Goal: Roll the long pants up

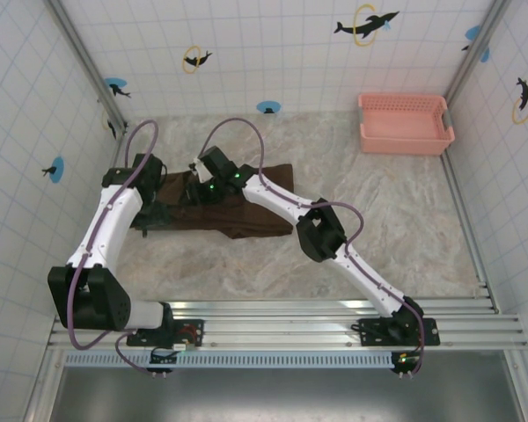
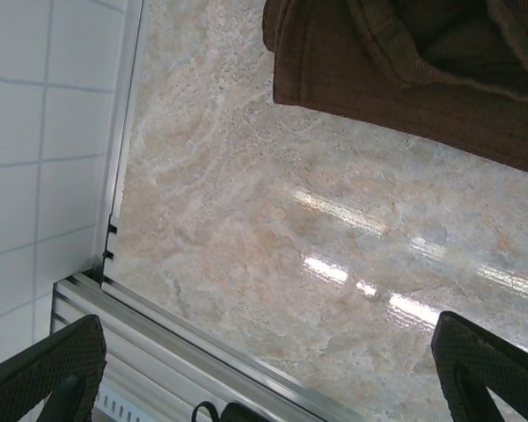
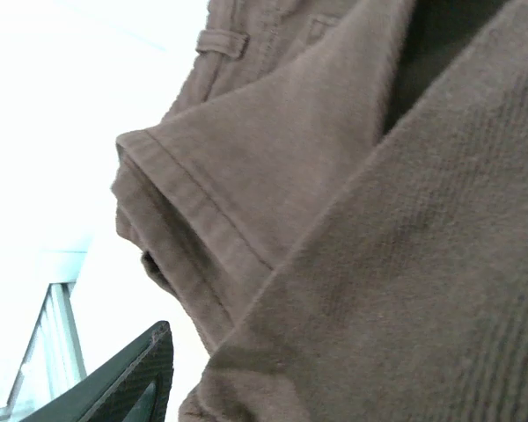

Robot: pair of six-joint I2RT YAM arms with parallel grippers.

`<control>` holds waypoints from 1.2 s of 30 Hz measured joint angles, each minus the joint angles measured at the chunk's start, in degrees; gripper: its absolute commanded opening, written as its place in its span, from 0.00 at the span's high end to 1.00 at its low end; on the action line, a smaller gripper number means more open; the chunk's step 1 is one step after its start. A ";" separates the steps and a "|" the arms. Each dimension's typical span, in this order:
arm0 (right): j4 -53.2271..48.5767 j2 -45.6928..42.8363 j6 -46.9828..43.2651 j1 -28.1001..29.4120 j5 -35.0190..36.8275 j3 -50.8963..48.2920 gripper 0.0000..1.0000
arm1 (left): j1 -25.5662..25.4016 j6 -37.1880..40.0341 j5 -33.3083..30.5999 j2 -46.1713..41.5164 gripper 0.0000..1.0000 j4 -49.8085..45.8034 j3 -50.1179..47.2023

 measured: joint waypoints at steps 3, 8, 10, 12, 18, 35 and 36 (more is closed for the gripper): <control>0.85 0.00 1.27 0.00 -0.39 0.11 0.37 | 0.00 -0.02 -0.04 0.02 0.03 -0.20 -0.46; 6.58 0.68 6.05 -0.07 -0.33 0.24 0.36 | 0.00 -0.02 -0.55 0.00 0.03 -0.68 -0.57; 11.41 2.62 9.77 -0.07 0.02 2.14 0.36 | 0.00 -0.02 -0.74 0.02 0.03 -1.22 -0.57; 15.63 6.10 13.60 -0.07 0.63 6.01 0.35 | 0.00 -0.04 -0.94 0.00 0.03 -2.14 -0.57; 29.99 14.01 26.29 -0.24 4.42 9.88 0.27 | 0.00 -0.04 -1.09 -0.31 0.03 -4.26 -0.55; 36.98 10.73 37.59 -0.33 2.69 8.31 0.21 | 0.00 -0.07 -2.12 -1.46 0.03 -4.81 -0.26; 36.17 10.05 37.79 -0.15 2.05 8.28 0.21 | 0.00 -0.09 -2.12 -1.16 0.03 -4.52 -0.02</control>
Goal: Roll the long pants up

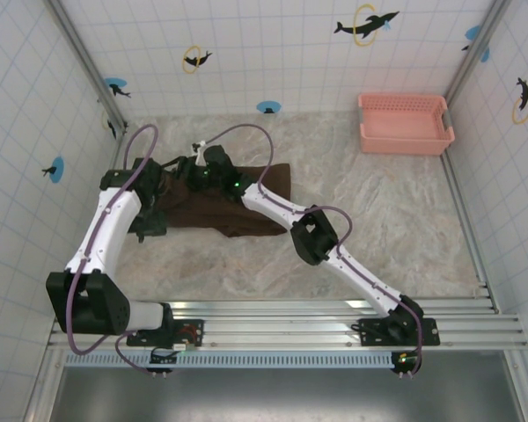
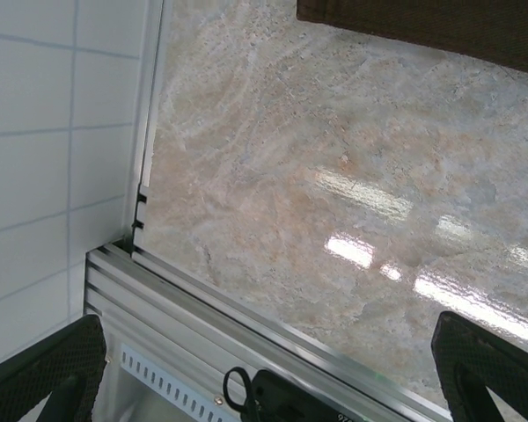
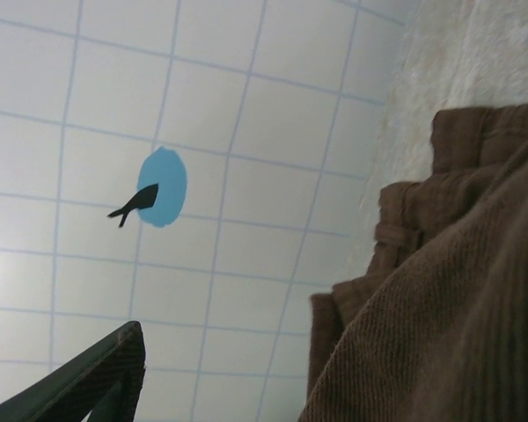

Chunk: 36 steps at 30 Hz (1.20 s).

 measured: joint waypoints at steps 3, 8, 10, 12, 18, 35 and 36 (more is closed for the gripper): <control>-3.10 -2.01 0.13 0.52 -1.49 -0.15 0.21 | 0.00 -0.46 0.07 1.03 0.03 1.40 0.52; -8.15 -5.64 0.28 0.66 -3.21 -1.60 0.21 | -0.11 -2.58 0.57 2.56 0.02 5.95 0.55; -9.29 -6.58 0.55 0.39 -3.32 -2.27 0.21 | -0.24 -3.50 0.61 3.65 0.03 8.04 0.57; -9.57 -6.78 0.74 0.11 -3.30 -2.56 0.21 | -0.52 -4.37 0.61 4.85 0.03 9.99 0.59; -10.60 -6.78 1.79 -1.03 -3.26 -3.56 0.22 | -2.86 -6.45 2.03 7.08 0.03 16.65 0.59; -10.43 -6.64 6.97 -2.84 -3.28 -4.24 0.27 | -10.71 -10.75 -5.75 20.37 0.04 20.02 10.21; -10.19 -6.64 7.52 -3.06 -3.45 -4.24 0.27 | -10.71 -10.95 -6.93 21.66 0.06 19.30 11.56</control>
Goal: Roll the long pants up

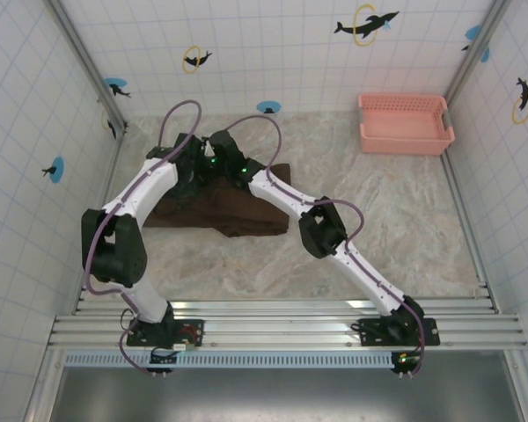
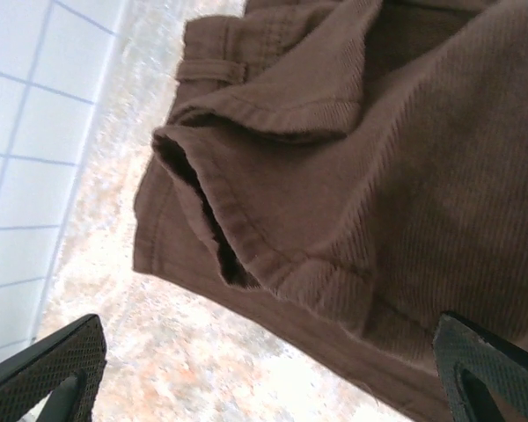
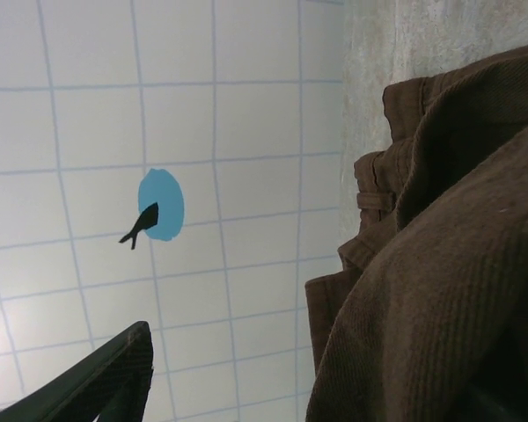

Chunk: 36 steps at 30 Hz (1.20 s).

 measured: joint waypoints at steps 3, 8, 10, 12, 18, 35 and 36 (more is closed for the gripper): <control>1.51 0.02 1.70 -0.24 0.02 0.00 0.27 | 0.02 -0.52 -2.86 3.21 0.13 -0.17 3.72; 2.67 0.04 3.78 -0.81 0.76 0.00 0.27 | 0.13 -0.83 -4.92 6.32 0.46 -0.61 6.67; 2.60 0.13 4.33 -0.96 0.83 -0.20 0.27 | 0.17 -1.01 -5.11 7.15 0.60 0.28 6.73; 2.54 0.22 4.92 -1.07 0.87 -0.48 0.27 | 0.24 -1.40 -5.25 8.02 0.72 1.09 6.73; 1.46 0.57 6.73 -1.25 0.94 -1.16 0.28 | 0.44 -2.95 -6.08 10.91 1.00 3.04 6.73; -41.38 -27.52 -39.58 -12.20 -2.03 -17.05 0.25 | 11.96 -1.97 -3.69 16.46 1.00 -2.01 16.68; -42.84 -32.09 -42.56 -13.81 -1.44 -21.84 0.25 | 12.68 -0.94 -3.76 16.79 1.00 -2.14 18.29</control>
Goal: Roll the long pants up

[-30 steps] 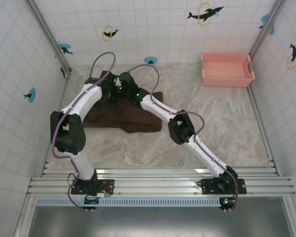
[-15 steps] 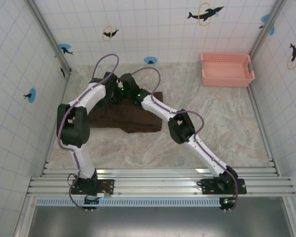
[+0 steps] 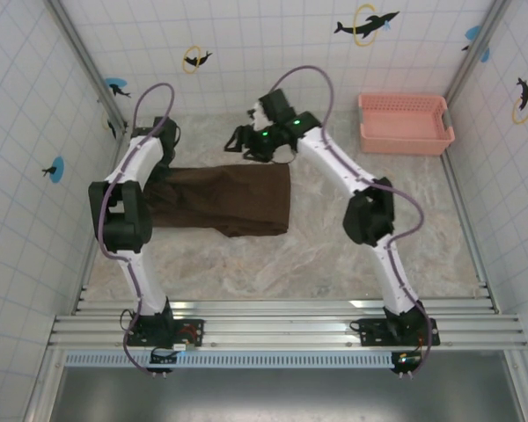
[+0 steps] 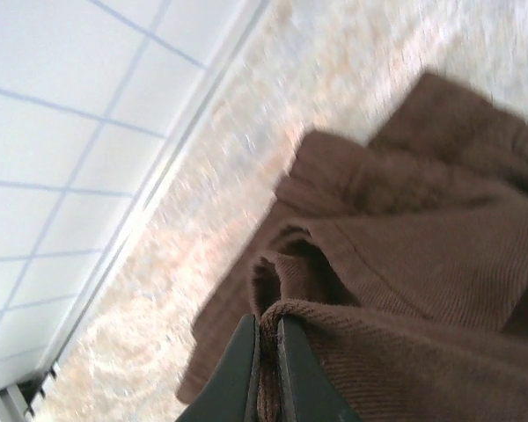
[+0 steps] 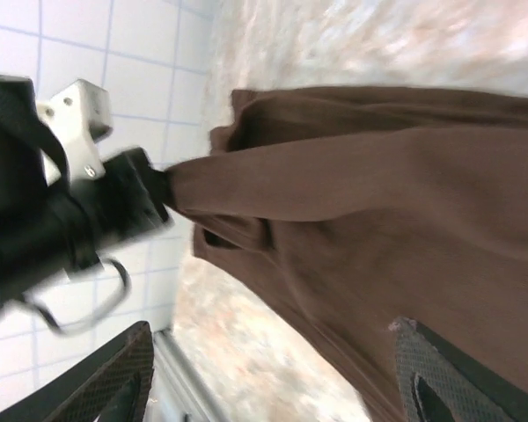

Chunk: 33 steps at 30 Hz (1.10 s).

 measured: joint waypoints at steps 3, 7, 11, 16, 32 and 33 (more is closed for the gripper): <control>-2.56 -12.46 -6.78 -3.69 2.10 -15.08 0.24 | 1.90 3.56 -0.15 2.21 1.00 -0.26 5.90; -2.95 -20.15 -11.63 -4.02 2.75 -32.09 0.24 | 3.23 9.68 0.07 7.50 0.84 -0.13 14.10; -3.13 -18.05 -14.10 -1.86 3.30 -41.13 0.24 | 3.45 16.50 0.96 14.25 0.59 -0.22 22.43; -2.40 -15.08 -14.93 1.42 5.44 -42.42 0.25 | 3.48 22.67 2.84 17.81 0.03 -0.15 25.97; -0.07 -14.12 -17.29 -2.12 8.94 -42.40 0.26 | 5.60 31.34 13.25 -5.51 0.02 3.54 1.20; 0.13 -13.84 -17.59 -2.21 8.92 -42.42 0.26 | 5.60 31.54 13.86 -6.93 0.03 3.48 -0.59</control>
